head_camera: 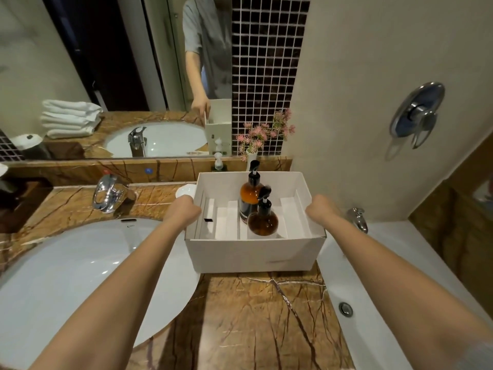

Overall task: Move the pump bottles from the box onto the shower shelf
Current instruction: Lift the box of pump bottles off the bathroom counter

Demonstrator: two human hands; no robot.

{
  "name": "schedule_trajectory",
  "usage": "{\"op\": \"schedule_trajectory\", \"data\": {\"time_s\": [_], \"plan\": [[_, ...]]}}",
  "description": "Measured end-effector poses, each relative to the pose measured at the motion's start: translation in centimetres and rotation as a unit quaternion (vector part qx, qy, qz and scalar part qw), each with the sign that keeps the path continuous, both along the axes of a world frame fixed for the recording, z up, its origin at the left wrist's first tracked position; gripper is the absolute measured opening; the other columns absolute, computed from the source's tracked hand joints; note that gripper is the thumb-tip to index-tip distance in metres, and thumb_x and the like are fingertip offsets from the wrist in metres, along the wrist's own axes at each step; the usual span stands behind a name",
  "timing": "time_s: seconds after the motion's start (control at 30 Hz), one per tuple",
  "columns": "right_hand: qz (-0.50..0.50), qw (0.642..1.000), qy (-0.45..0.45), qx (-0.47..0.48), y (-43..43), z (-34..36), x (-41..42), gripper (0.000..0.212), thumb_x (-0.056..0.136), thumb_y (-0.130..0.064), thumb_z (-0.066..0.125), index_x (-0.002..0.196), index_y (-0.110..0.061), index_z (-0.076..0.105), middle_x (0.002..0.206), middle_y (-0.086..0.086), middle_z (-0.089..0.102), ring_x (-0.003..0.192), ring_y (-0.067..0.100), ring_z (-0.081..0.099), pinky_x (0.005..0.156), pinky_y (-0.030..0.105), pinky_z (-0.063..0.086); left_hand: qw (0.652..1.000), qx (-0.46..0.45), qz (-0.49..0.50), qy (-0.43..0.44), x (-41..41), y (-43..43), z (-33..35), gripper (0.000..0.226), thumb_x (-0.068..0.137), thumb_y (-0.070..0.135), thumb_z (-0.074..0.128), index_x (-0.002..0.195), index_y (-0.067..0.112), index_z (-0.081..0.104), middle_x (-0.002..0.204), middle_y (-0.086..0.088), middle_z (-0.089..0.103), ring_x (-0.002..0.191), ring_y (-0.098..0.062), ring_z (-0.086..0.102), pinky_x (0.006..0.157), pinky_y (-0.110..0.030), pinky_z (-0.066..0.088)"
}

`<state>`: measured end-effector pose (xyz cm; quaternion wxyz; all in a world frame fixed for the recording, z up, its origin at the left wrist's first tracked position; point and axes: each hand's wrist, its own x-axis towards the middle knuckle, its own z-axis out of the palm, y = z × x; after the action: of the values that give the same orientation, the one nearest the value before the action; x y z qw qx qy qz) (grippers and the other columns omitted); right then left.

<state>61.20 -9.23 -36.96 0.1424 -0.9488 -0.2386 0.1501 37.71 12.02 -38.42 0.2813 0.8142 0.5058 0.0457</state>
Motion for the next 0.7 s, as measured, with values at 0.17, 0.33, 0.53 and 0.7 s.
{"op": "schedule_trajectory", "data": {"time_s": [0.17, 0.33, 0.53, 0.7], "plan": [[0.001, 1.000, -0.020, 0.022, -0.7, 5.0, -0.5, 0.031, 0.087, -0.009, 0.043, 0.112, -0.001, 0.059, 0.115, 0.020, 0.062, 0.105, 0.037, 0.059, 0.081, 0.036, 0.047, 0.999, 0.027, -0.009, -0.030, -0.7, -0.5, 4.9, 0.013, 0.081, 0.008, 0.046, 0.071, 0.010, 0.053, 0.068, -0.004, 0.054, 0.060, -0.016, 0.050, 0.046, -0.026, 0.034], [0.004, 0.998, -0.038, 0.048, -1.9, 13.3, -0.7, 0.032, 0.085, -0.014, 0.045, 0.112, -0.005, 0.059, 0.115, 0.018, 0.063, 0.103, 0.036, 0.060, 0.079, 0.033, 0.046, 0.997, 0.048, -0.014, -0.054, -1.1, -1.5, 13.4, 0.018, 0.081, 0.012, 0.048, 0.063, 0.013, 0.050, 0.064, -0.003, 0.053, 0.060, -0.018, 0.052, 0.047, -0.025, 0.035], [0.027, 0.997, -0.058, 0.052, -3.7, 24.4, -1.1, 0.027, 0.083, -0.014, 0.047, 0.108, -0.009, 0.058, 0.080, 0.007, 0.059, 0.070, 0.029, 0.053, 0.067, 0.028, 0.043, 0.995, 0.070, -0.024, -0.067, -1.5, -3.2, 24.6, 0.017, 0.079, 0.012, 0.054, 0.063, 0.007, 0.050, 0.063, -0.005, 0.052, 0.063, -0.023, 0.052, 0.049, -0.027, 0.034], [0.030, 0.995, -0.071, 0.070, -5.8, 31.8, -1.8, 0.031, 0.085, -0.009, 0.050, 0.114, -0.002, 0.057, 0.109, 0.018, 0.062, 0.080, 0.030, 0.055, 0.064, 0.029, 0.043, 0.991, 0.055, -0.020, -0.123, -2.1, -5.3, 32.0, 0.004, 0.075, 0.001, 0.055, 0.077, -0.003, 0.054, 0.067, -0.011, 0.053, 0.065, -0.026, 0.055, 0.045, -0.030, 0.039]]}}
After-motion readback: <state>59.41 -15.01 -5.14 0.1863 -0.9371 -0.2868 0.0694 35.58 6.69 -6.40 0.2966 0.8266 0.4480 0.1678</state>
